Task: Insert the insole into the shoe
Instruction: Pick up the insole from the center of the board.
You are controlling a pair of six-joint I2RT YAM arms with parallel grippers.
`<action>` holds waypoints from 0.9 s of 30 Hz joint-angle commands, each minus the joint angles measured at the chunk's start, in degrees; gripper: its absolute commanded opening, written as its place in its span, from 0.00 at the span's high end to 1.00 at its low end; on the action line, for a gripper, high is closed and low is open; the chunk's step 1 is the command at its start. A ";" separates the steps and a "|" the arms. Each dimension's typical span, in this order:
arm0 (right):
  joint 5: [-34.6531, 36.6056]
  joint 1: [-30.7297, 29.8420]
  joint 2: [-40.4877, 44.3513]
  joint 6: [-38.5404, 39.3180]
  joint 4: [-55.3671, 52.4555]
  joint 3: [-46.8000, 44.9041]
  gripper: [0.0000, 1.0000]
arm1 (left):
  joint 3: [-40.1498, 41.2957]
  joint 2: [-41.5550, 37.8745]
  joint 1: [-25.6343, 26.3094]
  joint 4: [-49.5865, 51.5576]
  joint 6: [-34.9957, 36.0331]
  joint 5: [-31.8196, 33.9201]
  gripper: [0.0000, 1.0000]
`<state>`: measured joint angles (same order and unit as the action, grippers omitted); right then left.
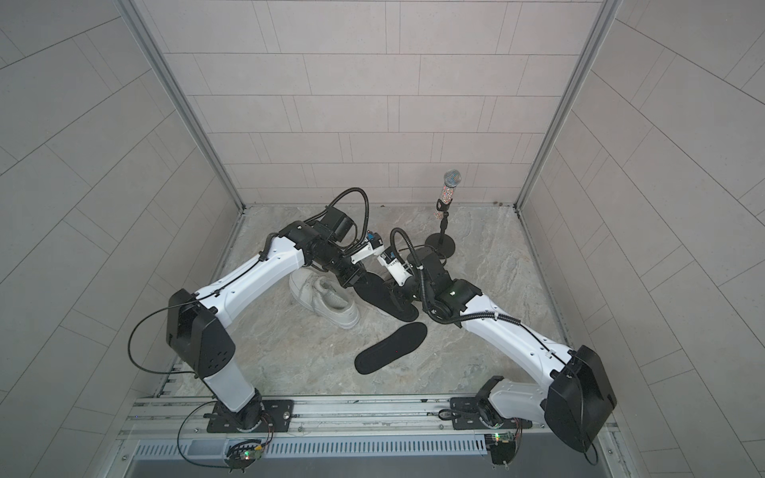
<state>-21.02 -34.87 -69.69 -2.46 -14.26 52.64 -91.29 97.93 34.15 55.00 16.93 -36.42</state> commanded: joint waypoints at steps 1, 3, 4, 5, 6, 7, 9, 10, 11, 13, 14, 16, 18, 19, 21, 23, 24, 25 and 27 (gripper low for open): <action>-8.54 3.93 2.49 2.37 1.99 -1.33 0.55 | 1.66 -3.34 0.21 2.26 0.65 -2.15 1.00; -14.63 6.73 2.48 1.97 2.90 -1.75 0.43 | 2.48 -4.28 0.44 2.28 0.74 -2.91 1.00; -18.26 7.97 2.21 2.02 3.09 -1.39 0.40 | 2.64 -4.69 0.52 2.30 0.74 -3.09 1.00; -21.05 8.77 1.68 2.17 3.10 -1.04 0.38 | 2.77 -5.04 0.56 2.23 0.76 -3.29 1.00; -23.86 9.34 0.98 2.40 3.10 -0.53 0.36 | 2.84 -5.55 0.57 2.26 0.68 -3.54 1.00; -26.18 9.47 0.30 2.54 3.09 -0.01 0.35 | 2.78 -5.84 0.57 2.28 0.61 -3.91 1.00; -30.12 9.48 -1.16 2.77 3.81 0.64 0.34 | 2.61 -6.39 0.57 2.26 0.65 -4.41 1.00; -32.22 9.39 -2.06 2.43 4.41 0.97 0.34 | 2.54 -6.64 0.57 2.09 0.52 -4.46 1.00; -33.50 9.32 -2.85 2.06 4.90 1.15 0.34 | 2.52 -6.85 0.63 2.10 0.47 -4.59 1.00; -34.48 8.63 -4.48 1.51 5.86 1.48 0.34 | 2.43 -7.45 0.60 2.02 0.39 -4.74 1.00; -34.57 8.20 -4.98 1.48 6.24 1.49 0.35 | 2.43 -7.79 0.57 2.01 0.43 -5.01 1.00; -33.13 7.16 -5.82 0.61 8.03 1.34 0.50 | 2.75 -8.93 0.48 1.57 0.12 -5.70 1.00; -28.15 5.57 -5.53 -0.73 9.80 0.89 0.77 | 3.42 -9.68 0.09 0.09 -1.98 -4.05 1.00; -22.54 3.85 -4.60 -0.24 9.82 0.45 0.85 | 3.70 -10.00 -0.47 -0.92 -4.36 -2.06 1.00; -9.46 -0.81 -2.55 2.80 10.22 -1.36 0.86 | 3.92 -10.04 -1.90 -1.72 -7.23 -1.38 1.00; 2.65 -5.94 -1.44 6.03 12.28 -3.57 0.84 | 3.92 -9.99 -3.23 -1.53 -9.37 -2.38 1.00; 8.40 -7.98 -1.38 7.12 13.62 -4.37 0.81 | 4.17 -9.95 -3.45 -1.31 -9.64 -3.41 1.00; 11.31 -9.32 -1.54 8.15 14.63 -4.90 0.79 | 4.39 -10.04 -3.49 -1.07 -10.01 -3.62 1.00; 15.20 -11.18 -2.00 11.02 16.53 -5.93 0.64 | 5.09 -10.40 -3.55 -1.09 -10.88 -3.40 1.00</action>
<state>-20.36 -44.05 -71.57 2.39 -1.06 48.58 -86.94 89.14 30.81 55.77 8.51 -38.28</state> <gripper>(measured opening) 0.294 0.051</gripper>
